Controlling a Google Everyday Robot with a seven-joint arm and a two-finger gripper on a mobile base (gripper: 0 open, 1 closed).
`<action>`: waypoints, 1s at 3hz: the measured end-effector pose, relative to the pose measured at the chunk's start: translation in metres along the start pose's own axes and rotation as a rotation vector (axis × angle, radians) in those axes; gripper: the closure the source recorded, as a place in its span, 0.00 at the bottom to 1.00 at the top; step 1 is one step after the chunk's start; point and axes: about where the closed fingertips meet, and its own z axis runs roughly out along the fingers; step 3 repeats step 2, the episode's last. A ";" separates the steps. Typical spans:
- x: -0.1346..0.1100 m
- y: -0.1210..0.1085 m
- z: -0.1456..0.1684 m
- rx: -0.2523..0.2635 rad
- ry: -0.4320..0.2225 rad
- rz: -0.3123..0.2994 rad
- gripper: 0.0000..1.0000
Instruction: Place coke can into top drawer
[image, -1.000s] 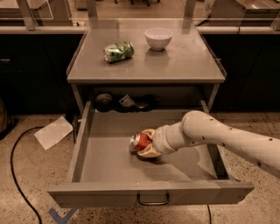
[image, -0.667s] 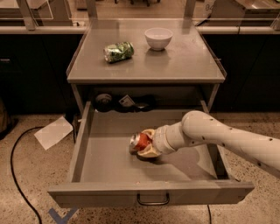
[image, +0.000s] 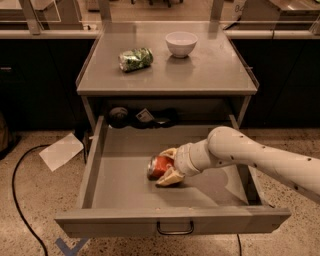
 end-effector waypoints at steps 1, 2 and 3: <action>0.000 0.000 0.000 0.000 0.000 0.000 0.00; 0.000 0.000 0.000 0.000 0.000 0.000 0.00; 0.000 0.000 0.000 0.000 0.000 0.000 0.00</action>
Offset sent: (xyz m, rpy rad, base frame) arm 0.0000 0.0000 0.0000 0.0000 0.0000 0.0000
